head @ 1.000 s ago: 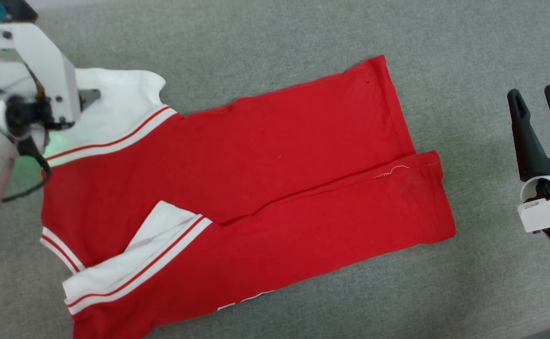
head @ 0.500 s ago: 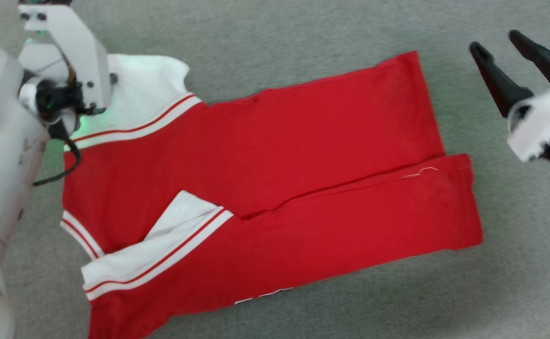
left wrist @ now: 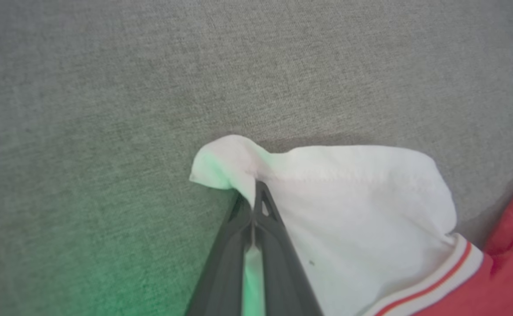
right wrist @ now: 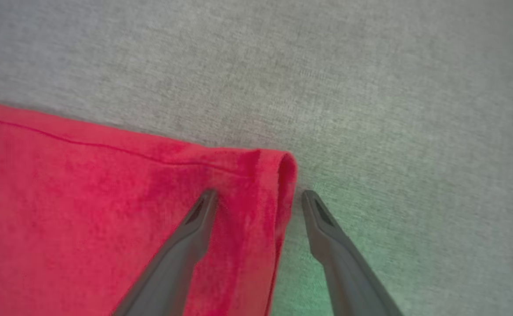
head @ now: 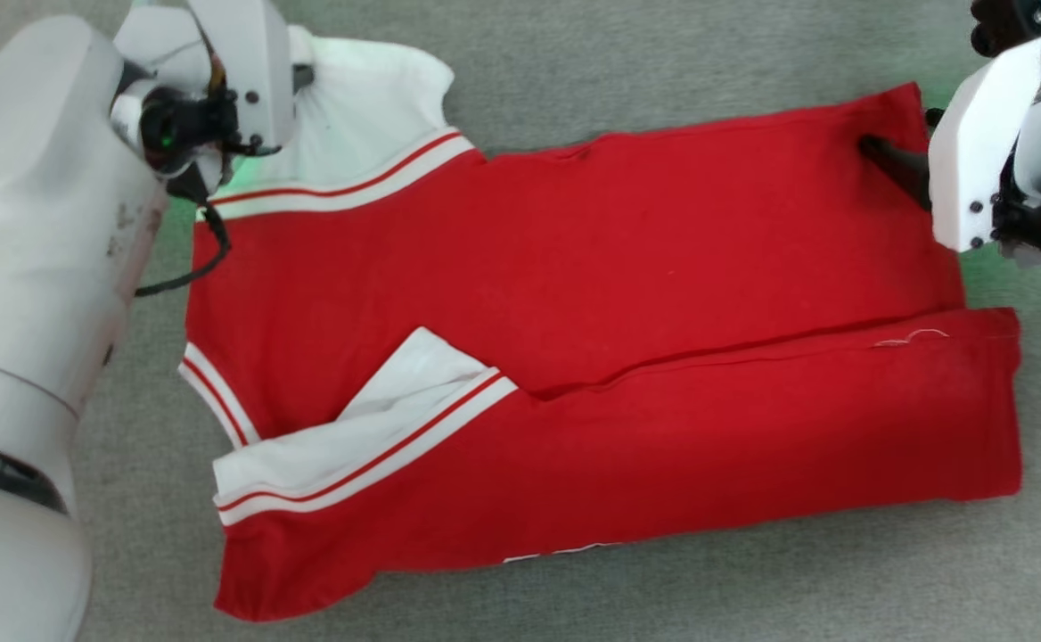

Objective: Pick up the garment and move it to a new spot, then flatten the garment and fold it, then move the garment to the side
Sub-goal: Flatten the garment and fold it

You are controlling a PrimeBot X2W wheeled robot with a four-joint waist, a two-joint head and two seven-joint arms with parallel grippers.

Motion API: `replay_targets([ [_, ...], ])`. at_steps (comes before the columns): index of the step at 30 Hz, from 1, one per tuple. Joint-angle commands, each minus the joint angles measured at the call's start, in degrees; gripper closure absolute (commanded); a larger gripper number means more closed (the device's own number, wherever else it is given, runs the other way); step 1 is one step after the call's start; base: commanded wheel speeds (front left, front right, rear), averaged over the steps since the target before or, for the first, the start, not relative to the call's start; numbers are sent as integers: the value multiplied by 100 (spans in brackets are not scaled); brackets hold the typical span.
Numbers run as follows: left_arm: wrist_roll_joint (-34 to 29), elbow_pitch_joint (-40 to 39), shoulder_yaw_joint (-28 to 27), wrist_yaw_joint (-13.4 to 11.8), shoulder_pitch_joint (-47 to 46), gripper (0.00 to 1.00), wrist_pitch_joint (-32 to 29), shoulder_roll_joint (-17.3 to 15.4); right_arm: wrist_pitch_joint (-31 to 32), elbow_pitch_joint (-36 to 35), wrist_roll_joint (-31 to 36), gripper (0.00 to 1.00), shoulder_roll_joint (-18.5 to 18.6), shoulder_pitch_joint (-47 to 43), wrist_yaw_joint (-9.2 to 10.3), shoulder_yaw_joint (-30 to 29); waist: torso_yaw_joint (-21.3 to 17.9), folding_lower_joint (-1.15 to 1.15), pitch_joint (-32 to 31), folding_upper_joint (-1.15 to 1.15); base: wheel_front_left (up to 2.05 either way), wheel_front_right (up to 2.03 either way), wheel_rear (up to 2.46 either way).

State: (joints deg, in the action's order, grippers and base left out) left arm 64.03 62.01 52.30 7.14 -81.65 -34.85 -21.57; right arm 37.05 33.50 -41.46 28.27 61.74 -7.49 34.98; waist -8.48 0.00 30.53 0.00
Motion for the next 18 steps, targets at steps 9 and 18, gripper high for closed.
replay_targets([
  [9, 87, -177, 138, 20, 321, 100, 358, 15, -284, 252, -795, 100, 218, 87, -2, 618, 256, 0, -70, 0, 0, 0, 0],
  [18, 306, -1938, 426, 25, 971, 100, 1432, -596, -1332, -638, -1745, 100, 896, -766, -1, 574, 551, 0, -958, 0, 0, 0, 0],
])
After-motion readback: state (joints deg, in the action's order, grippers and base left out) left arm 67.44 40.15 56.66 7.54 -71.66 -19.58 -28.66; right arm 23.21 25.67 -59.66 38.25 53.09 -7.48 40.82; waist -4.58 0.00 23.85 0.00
